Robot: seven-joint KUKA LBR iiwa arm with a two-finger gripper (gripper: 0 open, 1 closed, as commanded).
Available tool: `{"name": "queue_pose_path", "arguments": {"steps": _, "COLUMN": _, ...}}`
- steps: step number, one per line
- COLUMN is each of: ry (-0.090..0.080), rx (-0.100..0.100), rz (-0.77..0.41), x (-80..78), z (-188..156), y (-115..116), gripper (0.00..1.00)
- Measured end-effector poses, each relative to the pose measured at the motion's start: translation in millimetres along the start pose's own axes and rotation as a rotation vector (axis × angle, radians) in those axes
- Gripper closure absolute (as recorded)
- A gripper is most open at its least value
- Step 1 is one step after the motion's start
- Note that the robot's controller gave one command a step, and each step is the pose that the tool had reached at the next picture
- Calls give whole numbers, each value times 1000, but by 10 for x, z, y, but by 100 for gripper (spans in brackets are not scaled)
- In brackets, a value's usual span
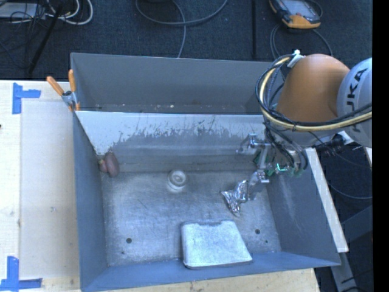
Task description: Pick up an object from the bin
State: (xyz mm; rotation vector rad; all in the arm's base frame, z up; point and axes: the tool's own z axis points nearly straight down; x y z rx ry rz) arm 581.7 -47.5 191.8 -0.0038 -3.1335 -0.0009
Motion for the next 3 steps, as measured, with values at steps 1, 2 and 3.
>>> {"name": "queue_pose_path", "arguments": {"steps": 1, "ry": -13, "rx": 0, "rz": -127, "x": 123, "z": 1224, "y": -278, "gripper": 0}}
{"name": "queue_pose_path", "arguments": {"steps": 2, "ry": -22, "rx": 2, "rz": -129, "x": 95, "z": 1174, "y": -276, "gripper": 100}}
{"name": "queue_pose_path", "arguments": {"steps": 3, "ry": -16, "rx": 1, "rz": -308, "x": 276, "z": -451, "y": 412, "gripper": 100}}
